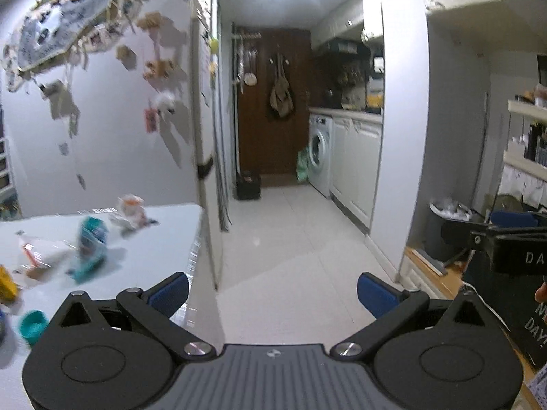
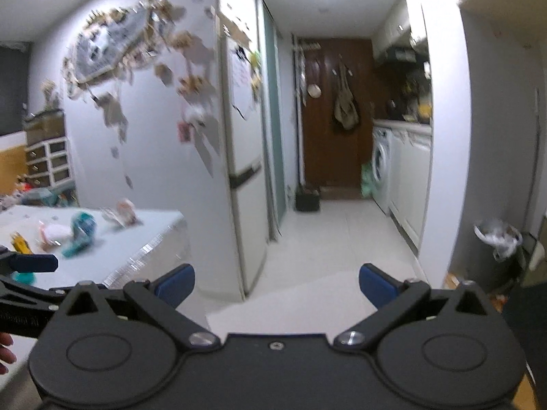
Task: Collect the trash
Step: 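Move both open tools back from the bin to the table, then grasp the clear plastic bag with the left tool while the right tool grasps the blue-and-white packet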
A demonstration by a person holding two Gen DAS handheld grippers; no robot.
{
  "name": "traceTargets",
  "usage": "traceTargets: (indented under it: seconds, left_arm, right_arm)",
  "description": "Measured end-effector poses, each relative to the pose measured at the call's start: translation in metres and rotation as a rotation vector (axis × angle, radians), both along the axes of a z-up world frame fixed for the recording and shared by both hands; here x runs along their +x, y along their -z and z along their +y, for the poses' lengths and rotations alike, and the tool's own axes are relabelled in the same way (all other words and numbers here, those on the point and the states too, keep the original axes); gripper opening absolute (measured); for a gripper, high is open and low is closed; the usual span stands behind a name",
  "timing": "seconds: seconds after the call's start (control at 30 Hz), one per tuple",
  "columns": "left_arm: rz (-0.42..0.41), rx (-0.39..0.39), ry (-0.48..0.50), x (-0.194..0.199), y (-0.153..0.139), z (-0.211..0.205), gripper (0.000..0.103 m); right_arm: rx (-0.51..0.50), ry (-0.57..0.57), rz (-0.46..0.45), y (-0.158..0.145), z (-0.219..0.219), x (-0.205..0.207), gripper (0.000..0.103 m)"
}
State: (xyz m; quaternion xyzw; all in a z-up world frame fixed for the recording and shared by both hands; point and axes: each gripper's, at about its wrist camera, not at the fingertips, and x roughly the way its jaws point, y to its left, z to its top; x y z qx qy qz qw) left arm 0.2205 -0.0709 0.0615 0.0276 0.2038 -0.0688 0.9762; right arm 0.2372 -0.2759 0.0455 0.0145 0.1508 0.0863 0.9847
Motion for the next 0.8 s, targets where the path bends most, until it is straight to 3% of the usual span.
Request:
traceTargets:
  seconds: [0.33,0.57,0.8]
  left_arm:
    - [-0.097,0.046,-0.064,-0.023,-0.041,0.068,0.103]
    - [-0.121,-0.013,-0.087,-0.002,-0.065,0.123,0.103]
    - [-0.154,0.083,-0.183,0.023,-0.088,0.176,0.103]
  right_arm:
    - [-0.003,-0.098,-0.093,-0.024,0.055,-0.016,0.103]
    - [-0.003,-0.163,-0.160,-0.035,0.089,-0.023,0.103]
    - [-0.023,-0.209,-0.167,-0.036,0.128,-0.008,0.103]
